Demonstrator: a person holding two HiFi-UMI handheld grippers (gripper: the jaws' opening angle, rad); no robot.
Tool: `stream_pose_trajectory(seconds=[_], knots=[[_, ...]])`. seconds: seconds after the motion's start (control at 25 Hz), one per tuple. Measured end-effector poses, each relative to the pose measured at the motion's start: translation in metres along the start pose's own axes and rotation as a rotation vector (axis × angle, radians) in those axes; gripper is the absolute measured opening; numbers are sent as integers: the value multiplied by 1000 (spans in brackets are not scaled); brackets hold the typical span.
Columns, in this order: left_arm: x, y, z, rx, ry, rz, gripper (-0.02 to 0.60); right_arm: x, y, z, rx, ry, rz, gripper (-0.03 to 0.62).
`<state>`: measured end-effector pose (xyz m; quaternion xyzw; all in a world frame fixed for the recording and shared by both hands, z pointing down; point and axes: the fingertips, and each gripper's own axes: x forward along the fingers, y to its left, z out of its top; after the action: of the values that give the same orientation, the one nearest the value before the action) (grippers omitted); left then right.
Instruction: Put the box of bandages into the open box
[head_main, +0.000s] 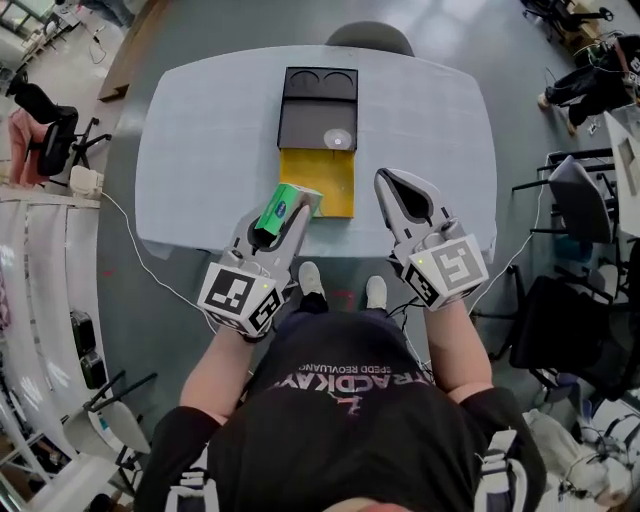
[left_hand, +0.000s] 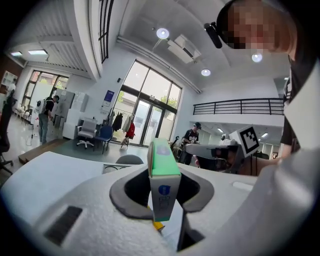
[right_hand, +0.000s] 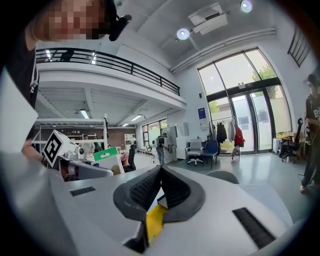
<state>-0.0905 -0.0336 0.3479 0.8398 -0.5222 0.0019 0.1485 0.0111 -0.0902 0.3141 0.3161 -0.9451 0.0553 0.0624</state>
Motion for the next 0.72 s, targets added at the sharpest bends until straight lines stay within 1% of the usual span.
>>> stream_pose_trajectory(seconds=[0.16,0.4,0.72], knots=[[16,22,-17,-48,47,-54,101,15,-7,-12,26,26,-59,11],[42,43,-50,-90,117,-107,101,23,-14,-38,54,77,-128,11],[71,61,-100,-144,224,-145,101,27,-22,-69,103,125,-192,11]])
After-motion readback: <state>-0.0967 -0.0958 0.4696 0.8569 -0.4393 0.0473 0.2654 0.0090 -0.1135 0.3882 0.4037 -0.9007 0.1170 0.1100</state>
